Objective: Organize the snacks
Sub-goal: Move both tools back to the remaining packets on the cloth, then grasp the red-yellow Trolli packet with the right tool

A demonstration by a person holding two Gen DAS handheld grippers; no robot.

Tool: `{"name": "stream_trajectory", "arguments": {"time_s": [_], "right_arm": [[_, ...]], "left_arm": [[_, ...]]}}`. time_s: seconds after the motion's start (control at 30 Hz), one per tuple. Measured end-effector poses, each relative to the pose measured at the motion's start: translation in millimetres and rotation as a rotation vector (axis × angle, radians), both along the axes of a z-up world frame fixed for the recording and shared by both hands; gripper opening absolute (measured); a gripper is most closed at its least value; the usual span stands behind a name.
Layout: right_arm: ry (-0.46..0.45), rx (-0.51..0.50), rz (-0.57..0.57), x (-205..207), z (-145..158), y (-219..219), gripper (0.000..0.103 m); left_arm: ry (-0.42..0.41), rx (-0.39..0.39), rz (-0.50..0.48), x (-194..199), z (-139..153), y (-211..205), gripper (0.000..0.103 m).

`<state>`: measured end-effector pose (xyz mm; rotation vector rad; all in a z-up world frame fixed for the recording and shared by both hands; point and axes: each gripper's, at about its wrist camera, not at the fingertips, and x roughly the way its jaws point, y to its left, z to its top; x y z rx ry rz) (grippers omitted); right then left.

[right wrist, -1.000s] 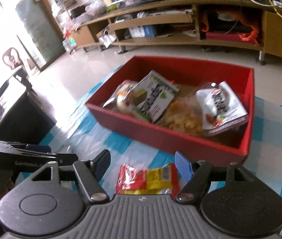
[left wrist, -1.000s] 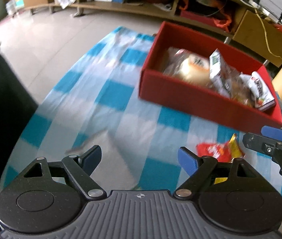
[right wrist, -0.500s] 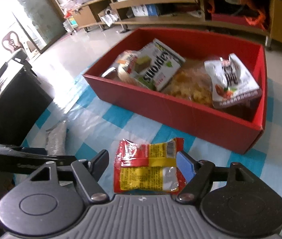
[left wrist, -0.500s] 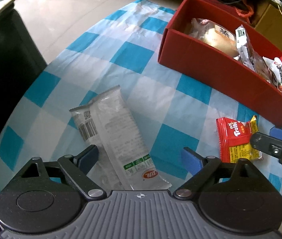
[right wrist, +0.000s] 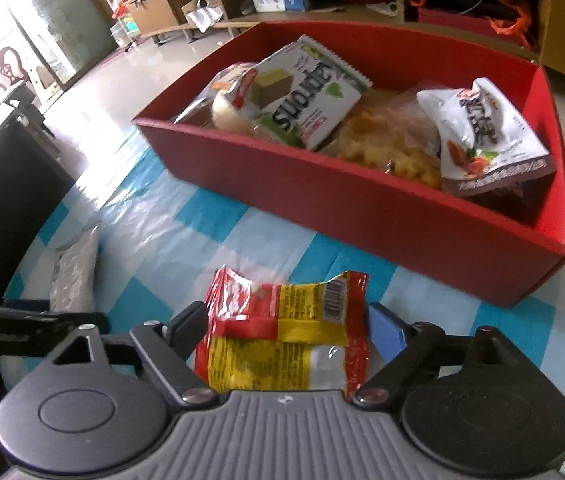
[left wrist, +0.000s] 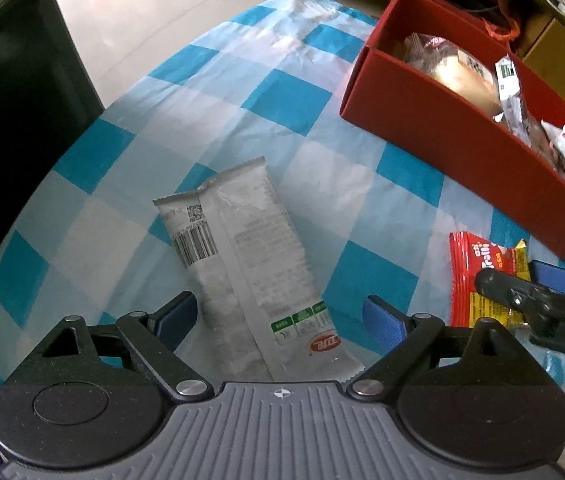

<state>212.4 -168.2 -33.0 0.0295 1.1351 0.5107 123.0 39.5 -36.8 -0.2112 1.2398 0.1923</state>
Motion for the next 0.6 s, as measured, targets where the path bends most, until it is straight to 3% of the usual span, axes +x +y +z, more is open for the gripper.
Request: {"name": "stream_trajectory", "arguments": {"time_s": [0.37, 0.6], "right_arm": [[0.082, 0.032, 0.205, -39, 3, 12, 0.088], [0.058, 0.004, 0.201, -46, 4, 8, 0.087]], "left_arm": [[-0.003, 0.059, -0.015, 0, -4, 2, 0.093], [0.002, 0.079, -0.043, 2, -8, -1, 0.094]]}}
